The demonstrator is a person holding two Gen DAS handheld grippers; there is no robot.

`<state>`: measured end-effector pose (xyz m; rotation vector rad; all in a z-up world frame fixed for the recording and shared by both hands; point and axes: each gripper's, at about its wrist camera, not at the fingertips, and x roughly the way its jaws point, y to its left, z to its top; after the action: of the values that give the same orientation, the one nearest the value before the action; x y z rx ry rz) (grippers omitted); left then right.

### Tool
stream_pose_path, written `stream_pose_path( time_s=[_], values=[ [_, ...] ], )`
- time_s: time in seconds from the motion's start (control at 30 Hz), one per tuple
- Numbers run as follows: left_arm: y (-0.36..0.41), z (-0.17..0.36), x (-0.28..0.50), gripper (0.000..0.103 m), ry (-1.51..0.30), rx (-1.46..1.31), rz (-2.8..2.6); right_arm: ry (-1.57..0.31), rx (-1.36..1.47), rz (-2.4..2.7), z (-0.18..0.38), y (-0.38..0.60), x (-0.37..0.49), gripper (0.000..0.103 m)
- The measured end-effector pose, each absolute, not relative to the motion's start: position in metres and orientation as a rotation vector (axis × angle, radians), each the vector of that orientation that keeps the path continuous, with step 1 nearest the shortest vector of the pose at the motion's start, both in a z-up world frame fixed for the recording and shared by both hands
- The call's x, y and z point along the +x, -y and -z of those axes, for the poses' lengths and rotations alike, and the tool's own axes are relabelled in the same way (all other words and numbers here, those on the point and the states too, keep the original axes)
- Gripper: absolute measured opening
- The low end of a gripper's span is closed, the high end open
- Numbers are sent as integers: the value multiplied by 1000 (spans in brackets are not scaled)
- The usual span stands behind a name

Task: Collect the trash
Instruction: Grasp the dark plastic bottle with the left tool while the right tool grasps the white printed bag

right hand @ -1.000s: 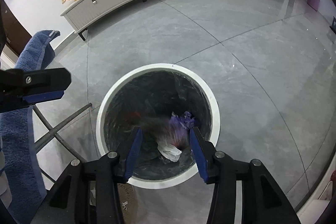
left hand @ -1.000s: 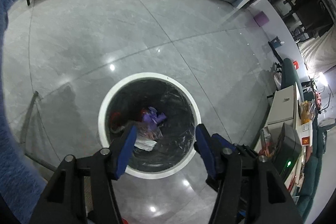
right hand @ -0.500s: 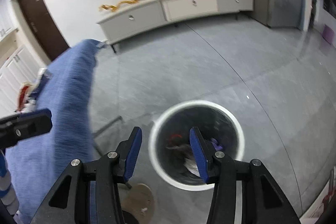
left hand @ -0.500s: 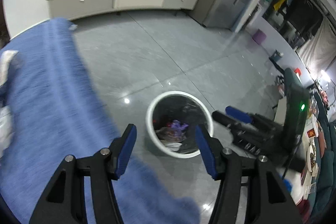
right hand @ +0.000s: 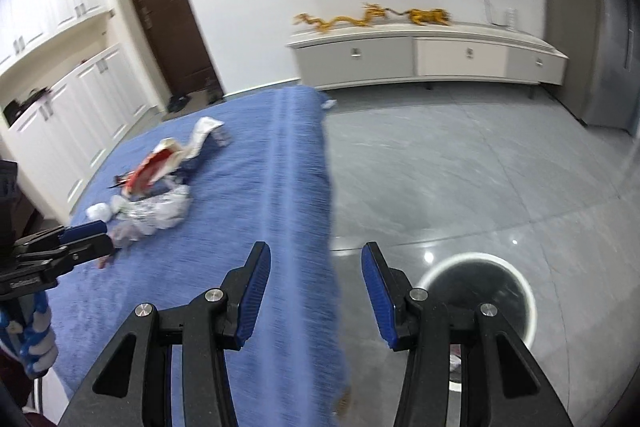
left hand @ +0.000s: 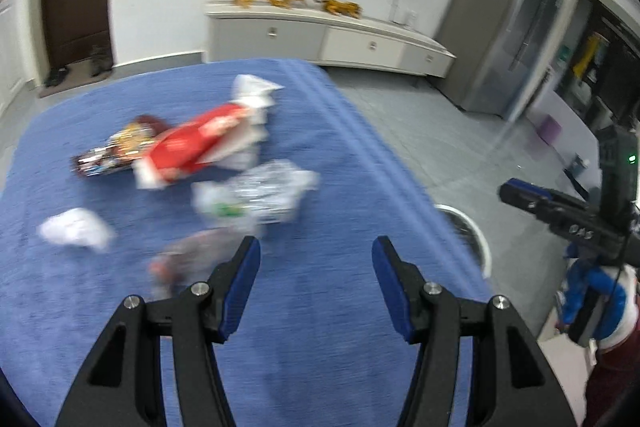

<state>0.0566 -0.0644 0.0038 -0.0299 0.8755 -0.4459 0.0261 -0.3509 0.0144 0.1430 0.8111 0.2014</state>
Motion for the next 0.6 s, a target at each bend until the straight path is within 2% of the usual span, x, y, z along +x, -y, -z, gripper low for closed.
stream_pose_path(
  time_s=[0.23,0.4,0.6],
  values=[
    [8,17,73,56,-865,-3,350,-853,112,-346,-3,281,70,51],
    [0,34,86,56,-892,33,370,-885,117,-451,13,238,111,55],
    [1,55,99,56,-945,24,409,-926,113,-511,37,204,149,55]
  ],
)
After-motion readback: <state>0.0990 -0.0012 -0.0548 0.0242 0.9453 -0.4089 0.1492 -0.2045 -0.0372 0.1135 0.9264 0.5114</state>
